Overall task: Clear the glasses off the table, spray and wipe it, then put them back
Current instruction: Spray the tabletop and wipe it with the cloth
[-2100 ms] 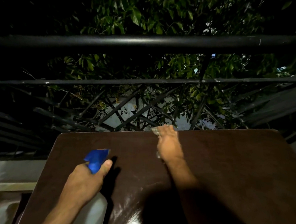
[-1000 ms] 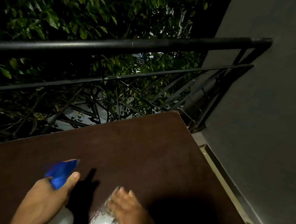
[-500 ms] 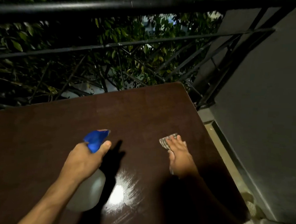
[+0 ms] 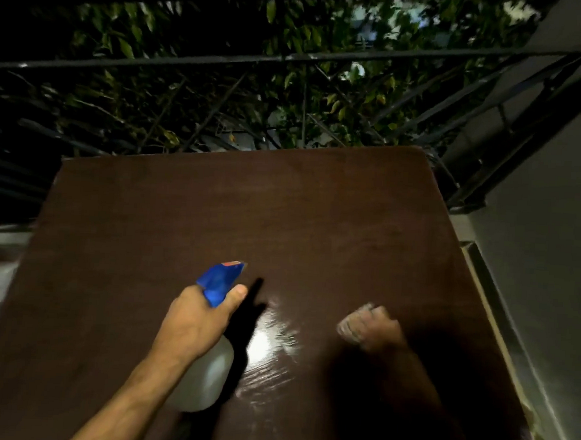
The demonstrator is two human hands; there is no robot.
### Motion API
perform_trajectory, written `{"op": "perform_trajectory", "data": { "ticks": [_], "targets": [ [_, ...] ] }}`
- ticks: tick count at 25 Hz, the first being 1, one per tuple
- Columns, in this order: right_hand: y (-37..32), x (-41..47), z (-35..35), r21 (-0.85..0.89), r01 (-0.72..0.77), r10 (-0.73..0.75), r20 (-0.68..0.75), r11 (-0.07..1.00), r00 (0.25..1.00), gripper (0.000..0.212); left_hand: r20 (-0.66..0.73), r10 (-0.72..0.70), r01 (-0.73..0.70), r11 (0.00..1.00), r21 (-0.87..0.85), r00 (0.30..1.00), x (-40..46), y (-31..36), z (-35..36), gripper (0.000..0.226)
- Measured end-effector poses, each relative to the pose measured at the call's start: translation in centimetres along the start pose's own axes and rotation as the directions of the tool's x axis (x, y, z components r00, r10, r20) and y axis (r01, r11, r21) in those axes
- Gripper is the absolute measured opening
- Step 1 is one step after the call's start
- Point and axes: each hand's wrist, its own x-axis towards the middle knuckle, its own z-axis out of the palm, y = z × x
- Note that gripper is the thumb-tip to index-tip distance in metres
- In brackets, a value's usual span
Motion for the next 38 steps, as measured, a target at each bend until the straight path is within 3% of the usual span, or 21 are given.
{"op": "perform_trajectory", "data": {
  "ticks": [1,3,5,7,8,9,12,13,15,20,25,29,32,38],
  "targets": [
    [1.9,1.4,-0.3,0.023,-0.135,0.136,-0.025,0.991,0.990,0.042,-0.021,-0.025,0.025,1.000,-0.003,0.999,-0.6,-0.6,-0.4,0.057],
    [3.0,4.1,-1.3,0.211,-0.379,0.410,-0.127,0.901,0.903,0.052,-0.089,-0.105,0.102,0.994,-0.038,0.990,-2.0,-1.9,-1.9,0.054],
    [0.5,6.6,-1.9,0.254,-0.399,0.438,-0.124,0.881,0.890,0.054,-0.143,-0.168,0.158,0.984,-0.078,0.975,-3.4,-3.6,-3.5,0.050],
    [-3.9,8.3,-0.8,0.212,-0.186,0.223,-0.165,0.959,0.961,0.059,-0.176,-0.221,0.205,0.973,-0.106,0.959,-4.3,-5.1,-4.8,0.051],
    [-6.7,8.9,0.3,0.186,0.009,0.023,-0.168,0.982,0.985,0.065,-0.201,-0.256,0.233,0.963,-0.133,0.946,-4.8,-6.1,-5.5,0.052],
    [-10.0,9.5,1.5,0.135,0.235,-0.210,-0.174,0.963,0.962,0.069,-0.226,-0.296,0.263,0.950,-0.166,0.928,-5.4,-7.3,-6.3,0.052],
    [-18.8,9.8,4.8,-0.011,0.649,-0.638,-0.198,0.761,0.744,0.040,-0.254,-0.386,0.329,0.913,-0.240,0.887,-6.7,-10.7,-8.0,0.048],
    [-21.2,9.7,5.7,-0.025,0.721,-0.713,-0.172,0.693,0.680,0.034,-0.258,-0.415,0.349,0.899,-0.265,0.873,-7.1,-12.0,-8.5,0.046],
    [-24.6,10.6,6.8,0.041,0.762,-0.752,-0.138,0.646,0.644,0.033,-0.266,-0.480,0.398,0.864,-0.309,0.836,-7.8,-14.5,-9.4,0.044],
    [-32.3,19.2,6.4,0.310,0.549,-0.583,0.020,0.776,0.812,0.045,-0.321,-0.638,0.469,0.750,-0.466,0.700,-8.9,-20.6,-12.0,0.048],
    [-38.4,22.9,6.2,0.303,0.545,-0.596,0.107,0.782,0.796,0.056,-0.324,-0.693,0.505,0.703,-0.500,0.644,-9.1,-25.3,-14.7,0.041],
    [-41.6,28.1,5.3,0.307,0.555,-0.623,0.207,0.773,0.754,0.058,-0.354,-0.618,0.429,0.764,-0.482,0.702,-7.3,-26.3,-17.6,0.026],
    [-43.6,31.1,4.7,0.315,0.491,-0.562,0.197,0.812,0.803,0.052,-0.313,-0.547,0.394,0.809,-0.436,0.777,-5.8,-26.9,-19.0,0.015],
    [-46.6,33.4,4.9,0.306,0.399,-0.438,0.070,0.865,0.896,0.051,-0.148,-0.498,0.424,0.833,-0.356,0.854,-2.4,-30.1,-22.7,0.033]
  ]
}}
